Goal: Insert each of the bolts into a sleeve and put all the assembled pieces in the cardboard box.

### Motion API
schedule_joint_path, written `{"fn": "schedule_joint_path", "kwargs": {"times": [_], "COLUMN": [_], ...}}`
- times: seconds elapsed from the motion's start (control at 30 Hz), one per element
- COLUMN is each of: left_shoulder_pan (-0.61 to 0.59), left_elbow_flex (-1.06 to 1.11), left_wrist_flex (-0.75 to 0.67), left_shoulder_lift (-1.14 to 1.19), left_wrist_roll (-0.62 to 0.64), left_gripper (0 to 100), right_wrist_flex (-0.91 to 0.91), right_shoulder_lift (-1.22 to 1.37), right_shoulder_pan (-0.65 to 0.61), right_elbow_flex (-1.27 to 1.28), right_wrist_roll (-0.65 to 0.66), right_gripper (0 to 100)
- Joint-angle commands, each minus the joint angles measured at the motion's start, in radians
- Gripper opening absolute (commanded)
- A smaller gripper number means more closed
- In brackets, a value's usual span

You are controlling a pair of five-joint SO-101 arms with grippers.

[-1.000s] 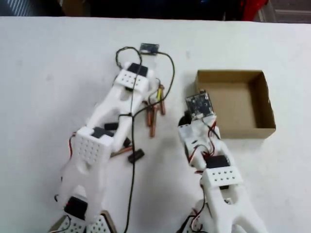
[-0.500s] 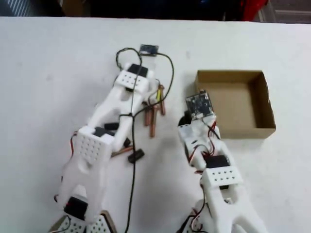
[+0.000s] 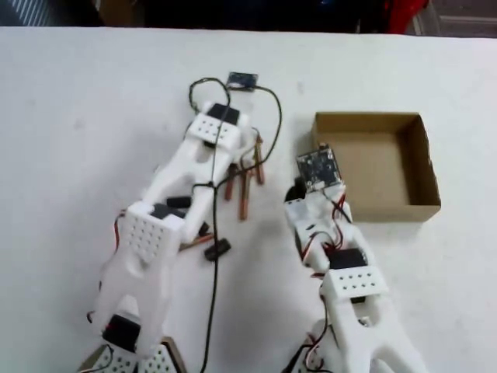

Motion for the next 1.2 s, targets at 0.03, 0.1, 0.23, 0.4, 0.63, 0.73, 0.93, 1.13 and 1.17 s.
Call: {"fn": "schedule_joint_path", "kwargs": {"times": [0.03, 0.1, 0.23, 0.4, 0.63, 0.73, 0.93, 1.13, 1.17], "left_shoulder_pan": [-0.001, 0.001, 0.001, 0.001, -0.001, -0.001, -0.030, -0.093, -0.101], "left_elbow_flex": [-0.029, -0.063, -0.149, -0.259, -0.414, -0.374, -0.117, 0.176, 0.230], "left_wrist_flex": [0.098, 0.157, 0.262, 0.393, 0.514, 0.516, 0.511, 0.491, 0.482], "left_shoulder_lift": [-0.015, -0.019, -0.027, -0.031, -0.035, -0.081, -0.328, -0.607, -0.650], "left_wrist_roll": [0.000, 0.000, -0.002, -0.002, -0.106, -0.149, -0.150, -0.157, -0.158], "left_gripper": [2, 2, 2, 2, 2, 2, 2, 2, 2], "right_wrist_flex": [-0.016, -0.016, -0.016, -0.016, -0.018, -0.022, -0.022, -0.021, -0.021], "right_shoulder_lift": [-0.028, -0.028, -0.028, -0.028, -0.028, -0.028, -0.028, -0.028, -0.028], "right_shoulder_pan": [0.002, 0.001, 0.001, -0.001, -0.015, -0.076, -0.139, -0.162, -0.170], "right_elbow_flex": [-0.008, -0.008, -0.006, -0.006, 0.003, 0.026, 0.035, 0.035, 0.035], "right_wrist_roll": [0.014, 0.014, 0.008, 0.006, 0.006, 0.006, 0.006, 0.006, 0.006], "right_gripper": [1.7, 1.7, 1.7, 1.7, 1.7, 1.7, 1.7, 1.7, 1.7]}}
